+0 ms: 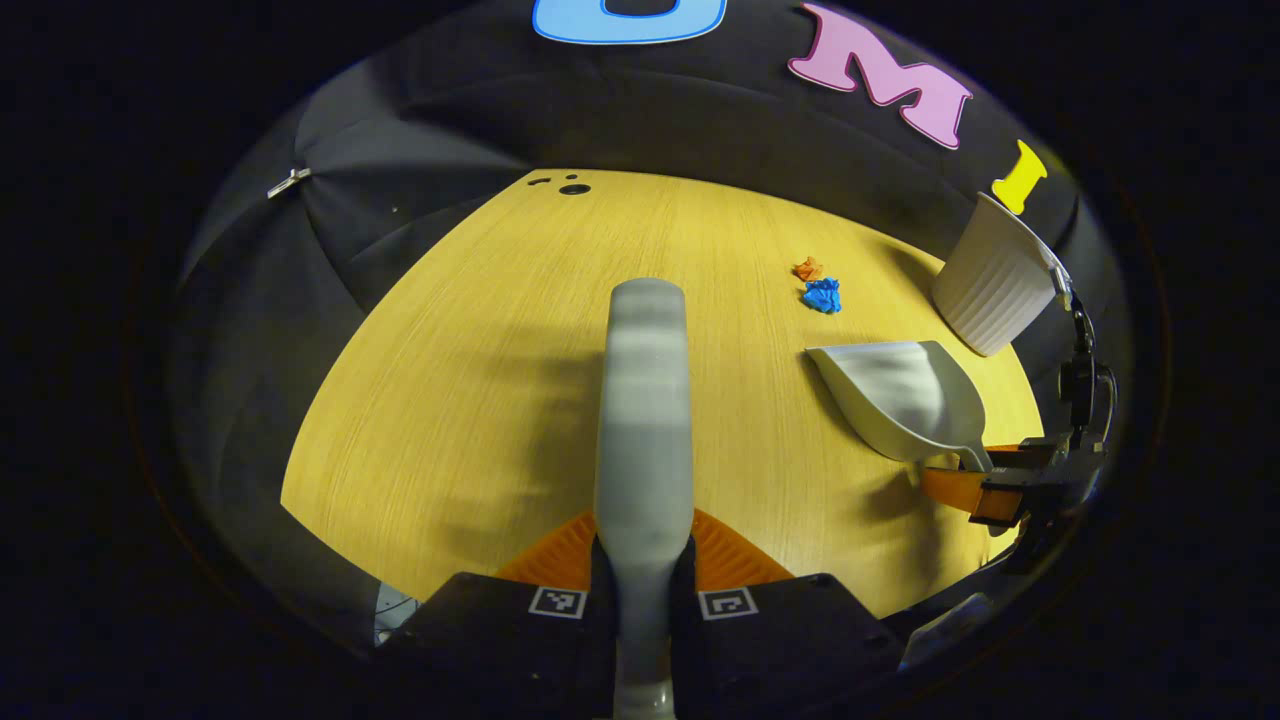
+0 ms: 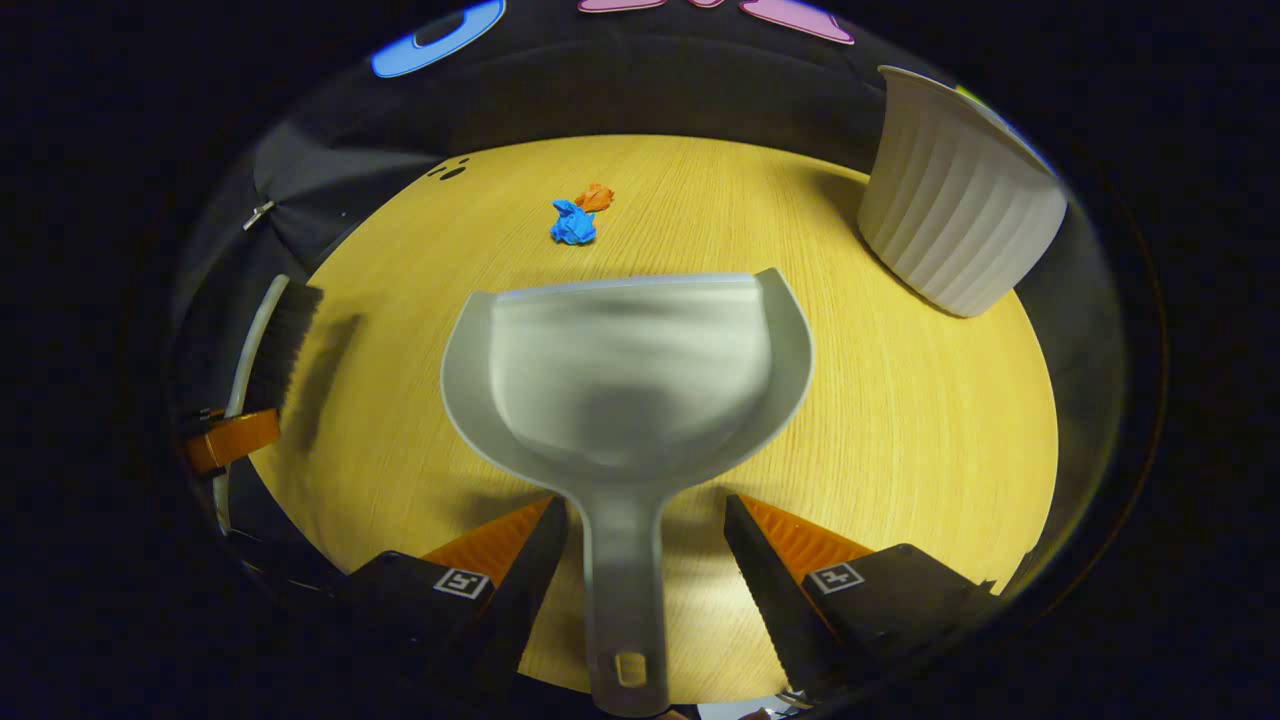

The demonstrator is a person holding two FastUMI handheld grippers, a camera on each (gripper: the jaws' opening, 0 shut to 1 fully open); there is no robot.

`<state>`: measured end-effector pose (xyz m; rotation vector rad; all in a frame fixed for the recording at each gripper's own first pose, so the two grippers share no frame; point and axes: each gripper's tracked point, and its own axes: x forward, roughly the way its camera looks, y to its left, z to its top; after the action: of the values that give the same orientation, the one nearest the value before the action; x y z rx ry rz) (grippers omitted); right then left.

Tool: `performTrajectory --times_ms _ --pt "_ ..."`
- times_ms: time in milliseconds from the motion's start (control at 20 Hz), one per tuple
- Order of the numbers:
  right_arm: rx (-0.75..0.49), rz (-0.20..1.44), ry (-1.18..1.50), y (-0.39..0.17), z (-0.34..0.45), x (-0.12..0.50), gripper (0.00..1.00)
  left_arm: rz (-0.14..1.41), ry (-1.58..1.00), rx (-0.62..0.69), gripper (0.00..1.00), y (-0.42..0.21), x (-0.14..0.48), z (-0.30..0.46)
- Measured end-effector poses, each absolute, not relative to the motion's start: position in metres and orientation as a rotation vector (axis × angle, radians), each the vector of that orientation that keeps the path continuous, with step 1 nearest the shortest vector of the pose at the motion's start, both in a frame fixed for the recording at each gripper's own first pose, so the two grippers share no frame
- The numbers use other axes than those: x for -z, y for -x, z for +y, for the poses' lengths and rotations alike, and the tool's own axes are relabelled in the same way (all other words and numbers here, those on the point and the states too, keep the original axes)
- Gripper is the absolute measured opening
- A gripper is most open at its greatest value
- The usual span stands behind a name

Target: Pick up the small broom and dustpan from the desktop, sweep the trash into the dustpan with the broom, and then empty the trash into the garbage bin.

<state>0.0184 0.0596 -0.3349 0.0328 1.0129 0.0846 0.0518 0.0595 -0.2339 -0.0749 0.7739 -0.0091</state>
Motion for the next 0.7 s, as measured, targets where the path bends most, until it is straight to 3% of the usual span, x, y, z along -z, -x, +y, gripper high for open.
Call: performTrajectory --times_ms 100,300,350,500,550,700 --pt "-0.063 1.003 -0.024 -0.028 0.056 0.338 0.97 0.765 0.098 -0.014 0.27 -0.049 0.233 0.060" --pt "-0.060 1.002 -0.009 -0.035 0.055 0.332 0.82 0.762 0.145 -0.048 0.28 -0.046 0.239 0.052" --pt "-0.059 0.997 -0.006 -0.035 0.053 0.331 0.65 0.764 0.141 -0.046 0.27 -0.046 0.243 0.047" --pt "-0.082 0.994 -0.010 -0.034 0.053 0.333 0.52 0.776 0.103 -0.036 0.27 -0.046 0.250 0.036" --pt "-0.099 0.997 -0.007 -0.034 0.053 0.333 0.41 0.778 0.099 -0.029 0.27 -0.047 0.251 0.032" --pt "-0.135 1.002 -0.023 -0.035 0.053 0.333 0.40 0.783 0.078 -0.009 0.27 -0.058 0.250 0.023"
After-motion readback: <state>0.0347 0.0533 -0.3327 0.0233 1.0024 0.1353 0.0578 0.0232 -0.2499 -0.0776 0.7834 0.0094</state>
